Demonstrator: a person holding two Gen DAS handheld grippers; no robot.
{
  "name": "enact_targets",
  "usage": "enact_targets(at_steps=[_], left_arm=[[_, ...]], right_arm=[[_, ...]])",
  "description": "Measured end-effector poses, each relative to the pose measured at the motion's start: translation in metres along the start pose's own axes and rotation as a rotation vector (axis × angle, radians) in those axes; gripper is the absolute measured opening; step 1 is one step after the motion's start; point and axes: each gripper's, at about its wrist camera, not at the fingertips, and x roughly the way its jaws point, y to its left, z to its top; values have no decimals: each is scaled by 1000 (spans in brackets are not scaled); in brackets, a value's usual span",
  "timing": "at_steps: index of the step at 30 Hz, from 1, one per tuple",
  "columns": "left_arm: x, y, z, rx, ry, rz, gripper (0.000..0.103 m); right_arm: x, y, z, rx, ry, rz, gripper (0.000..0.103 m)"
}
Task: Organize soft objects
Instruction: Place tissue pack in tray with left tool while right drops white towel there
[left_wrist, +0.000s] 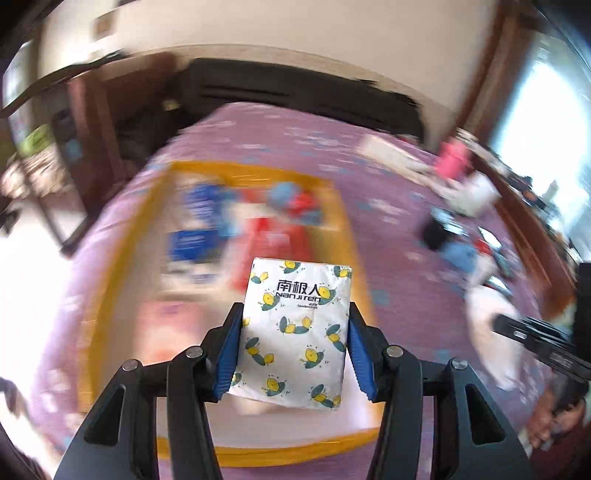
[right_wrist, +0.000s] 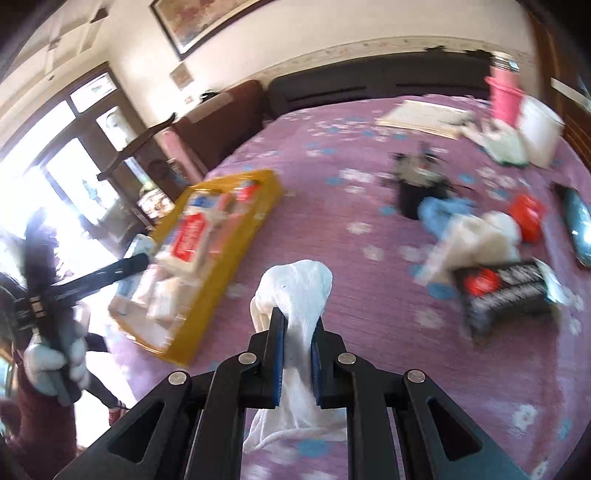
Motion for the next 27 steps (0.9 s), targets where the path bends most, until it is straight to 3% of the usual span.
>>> enact_targets(at_steps=[6,10,14,17,21,24,27], left_arm=[[22,53,-12,-92,108,75,54],[7,46,-28,-73,77,-17,75],[-12,42,-39,-75,45,-42,79],[-25,43,-53,-78,41,-45,79],[-46,58,-68,-117,-20,-56,79],[-63,79,-83,-200,-77,-82,79],[-74,98,-96,-278,-119,-96,80]], right_arm=[[31,65,27,-36,42,118,14],[65,100,41,-46,84,151,14],[111,122,49,-64,122,88,15],[144,123,45,-95,186,-29,29],[134,120,41,-84,129,-38,61],[117,131,47,-104,33,-38,61],[128,164,55,-174,53,22,60]])
